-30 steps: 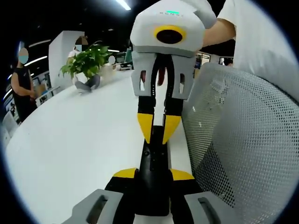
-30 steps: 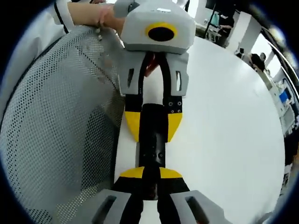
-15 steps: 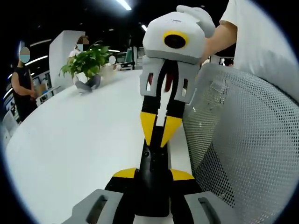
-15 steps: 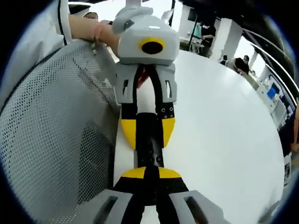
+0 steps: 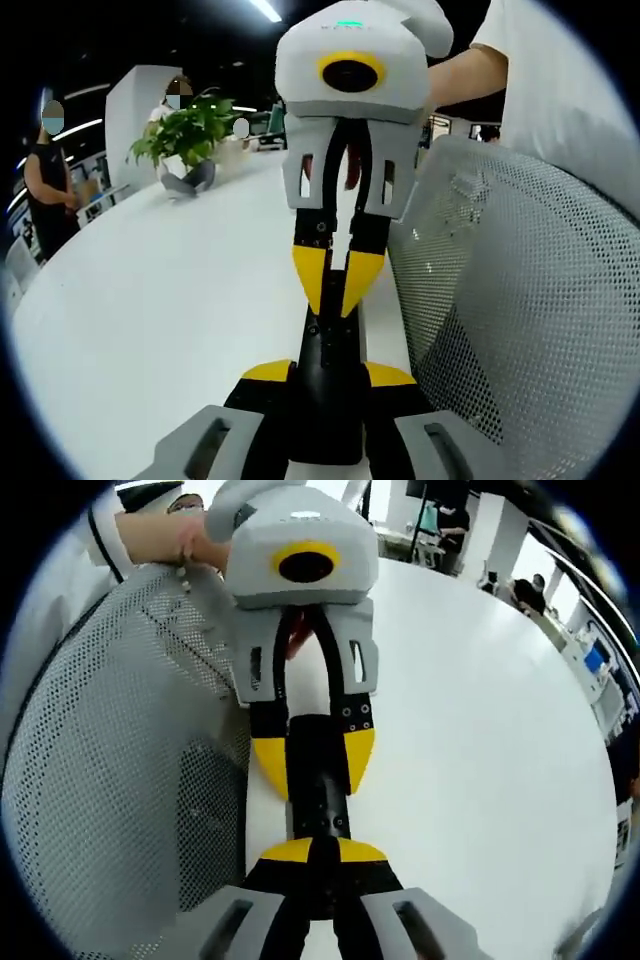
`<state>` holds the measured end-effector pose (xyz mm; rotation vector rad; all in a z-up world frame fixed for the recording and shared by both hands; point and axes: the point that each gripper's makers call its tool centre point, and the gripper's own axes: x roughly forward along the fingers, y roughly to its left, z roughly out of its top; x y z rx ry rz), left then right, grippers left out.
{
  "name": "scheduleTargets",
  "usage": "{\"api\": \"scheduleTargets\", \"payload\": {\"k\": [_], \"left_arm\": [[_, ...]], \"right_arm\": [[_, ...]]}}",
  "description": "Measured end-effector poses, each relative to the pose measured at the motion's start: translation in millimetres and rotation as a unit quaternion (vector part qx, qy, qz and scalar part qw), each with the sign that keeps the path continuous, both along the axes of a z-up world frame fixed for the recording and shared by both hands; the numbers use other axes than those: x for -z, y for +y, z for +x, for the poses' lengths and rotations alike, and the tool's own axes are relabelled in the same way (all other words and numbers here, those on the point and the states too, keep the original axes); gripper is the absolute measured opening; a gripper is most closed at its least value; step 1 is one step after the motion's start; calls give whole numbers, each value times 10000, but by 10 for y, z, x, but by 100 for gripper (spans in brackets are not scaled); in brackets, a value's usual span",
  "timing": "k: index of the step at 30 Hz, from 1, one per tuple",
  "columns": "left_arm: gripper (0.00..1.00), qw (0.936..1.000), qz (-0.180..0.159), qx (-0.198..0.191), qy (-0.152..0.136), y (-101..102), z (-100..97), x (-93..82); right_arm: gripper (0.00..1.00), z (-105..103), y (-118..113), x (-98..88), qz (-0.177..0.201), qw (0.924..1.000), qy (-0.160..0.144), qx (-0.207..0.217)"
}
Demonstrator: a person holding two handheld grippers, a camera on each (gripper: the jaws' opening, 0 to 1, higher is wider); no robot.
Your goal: Press the specified remote control buttons in sequence, fully releasing each button before pressing the next.
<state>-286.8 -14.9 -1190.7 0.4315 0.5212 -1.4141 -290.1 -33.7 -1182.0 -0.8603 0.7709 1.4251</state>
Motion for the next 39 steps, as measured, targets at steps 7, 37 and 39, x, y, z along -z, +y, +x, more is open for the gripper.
{"api": "scheduleTargets", "payload": {"k": [7, 37, 39], "left_arm": [[25, 10000, 12, 8, -3, 3, -1, -2], [25, 10000, 35, -21, 1, 6, -2, -2], [25, 10000, 34, -11, 6, 7, -2, -1]], "right_arm": [[0, -27, 8, -1, 33, 9994, -305, -151], [0, 5, -19, -6, -304, 9940, 882, 570], [0, 12, -59, 6, -338, 9931, 935, 625]]}}
